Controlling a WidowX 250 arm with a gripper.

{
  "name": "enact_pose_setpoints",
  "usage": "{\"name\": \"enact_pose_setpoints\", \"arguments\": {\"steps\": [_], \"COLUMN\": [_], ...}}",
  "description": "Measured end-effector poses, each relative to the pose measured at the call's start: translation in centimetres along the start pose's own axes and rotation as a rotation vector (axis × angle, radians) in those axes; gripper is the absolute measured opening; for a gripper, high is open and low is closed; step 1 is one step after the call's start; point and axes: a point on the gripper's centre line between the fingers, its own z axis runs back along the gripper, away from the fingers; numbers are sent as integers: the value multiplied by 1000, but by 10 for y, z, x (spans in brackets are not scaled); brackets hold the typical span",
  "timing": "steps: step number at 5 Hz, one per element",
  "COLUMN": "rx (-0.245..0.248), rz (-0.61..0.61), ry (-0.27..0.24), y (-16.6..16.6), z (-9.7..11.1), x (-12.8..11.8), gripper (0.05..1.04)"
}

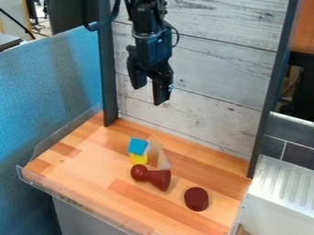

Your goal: Remove the blue block to the side

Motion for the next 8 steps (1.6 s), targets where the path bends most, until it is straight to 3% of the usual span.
{"name": "enact_pose_setpoints", "arguments": {"steps": [1,3,5,6,7,8], "rx": [-24,33,28,4,-27,-28], "rz": [3,27,116,182,218,241], "ry": [34,92,145,114,115,100], "y": [-3,6,15,18,15,20], "z": [-14,-54,-93,-98,-107,-105], "x": [-5,-14,-31,-32,-35,-32], "gripper": [1001,1001,1001,1001,1001,1001]}}
